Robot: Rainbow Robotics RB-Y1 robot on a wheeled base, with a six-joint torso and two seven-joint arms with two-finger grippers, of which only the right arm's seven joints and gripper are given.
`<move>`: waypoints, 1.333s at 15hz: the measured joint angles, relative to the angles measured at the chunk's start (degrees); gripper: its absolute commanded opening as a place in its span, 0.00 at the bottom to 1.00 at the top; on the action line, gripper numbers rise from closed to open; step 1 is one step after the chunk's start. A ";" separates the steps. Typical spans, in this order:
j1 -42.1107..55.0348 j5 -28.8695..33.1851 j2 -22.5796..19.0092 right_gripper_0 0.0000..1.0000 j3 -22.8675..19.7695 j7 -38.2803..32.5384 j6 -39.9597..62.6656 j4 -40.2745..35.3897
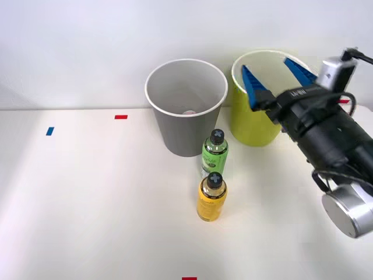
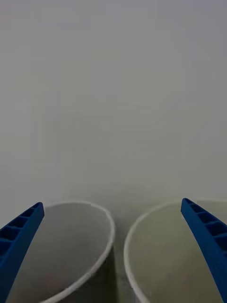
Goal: Put cans in the gray bin, plastic bottles in the light green bin
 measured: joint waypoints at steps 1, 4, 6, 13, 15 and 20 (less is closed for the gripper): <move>2.72 -0.12 -0.40 1.00 -1.41 -0.32 -1.98 -0.18; 10.18 -0.81 -0.31 1.00 -3.77 -1.52 -7.92 -0.44; 16.25 -1.07 0.83 1.00 -4.05 -1.98 -10.35 -0.46; 31.25 0.92 6.83 1.00 -1.39 0.21 -11.44 -0.44; 33.32 2.14 7.20 1.00 -1.32 1.58 -11.58 -0.44; 36.52 4.37 8.32 1.00 -2.29 3.79 -13.37 -0.45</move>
